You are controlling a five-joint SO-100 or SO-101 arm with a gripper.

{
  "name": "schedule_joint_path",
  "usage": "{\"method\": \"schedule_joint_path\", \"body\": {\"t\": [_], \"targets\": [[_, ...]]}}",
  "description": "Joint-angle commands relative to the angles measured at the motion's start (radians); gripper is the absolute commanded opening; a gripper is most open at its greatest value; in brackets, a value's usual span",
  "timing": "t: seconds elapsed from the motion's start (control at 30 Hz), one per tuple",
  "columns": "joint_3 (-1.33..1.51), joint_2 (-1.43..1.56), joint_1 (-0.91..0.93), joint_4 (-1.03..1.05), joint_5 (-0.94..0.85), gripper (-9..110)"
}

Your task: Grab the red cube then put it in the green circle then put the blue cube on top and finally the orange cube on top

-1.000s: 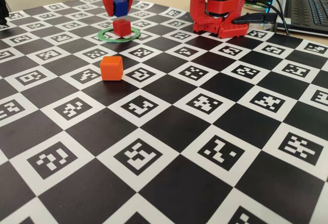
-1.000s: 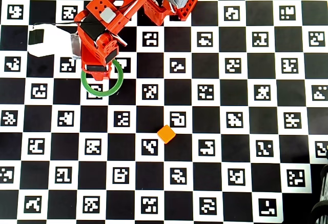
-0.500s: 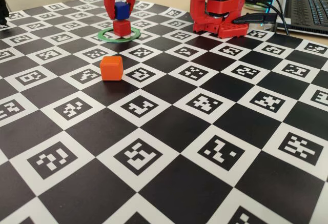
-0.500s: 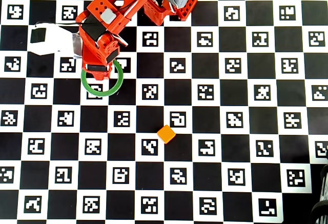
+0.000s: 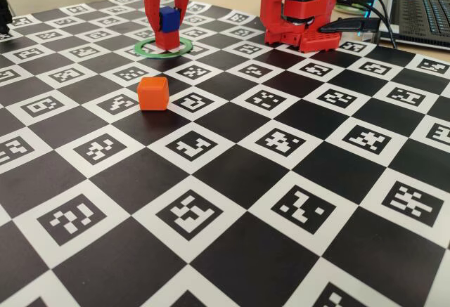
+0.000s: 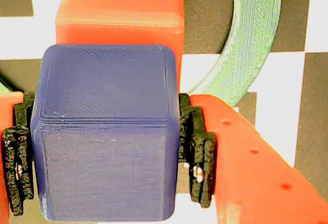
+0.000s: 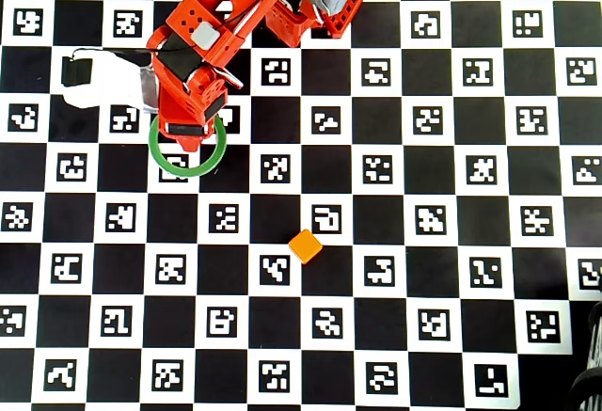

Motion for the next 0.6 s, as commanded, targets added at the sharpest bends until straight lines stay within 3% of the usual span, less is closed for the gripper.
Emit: {"method": "schedule_joint_path", "body": {"t": [0.0, 0.27, 0.57], "targets": [[-0.012, 0.023, 0.012, -0.011, -0.012, 6], [-0.014, 0.025, 0.025, -0.015, -0.023, 7], [0.006, 0.025, 0.029, -0.031, -0.029, 38]]}}
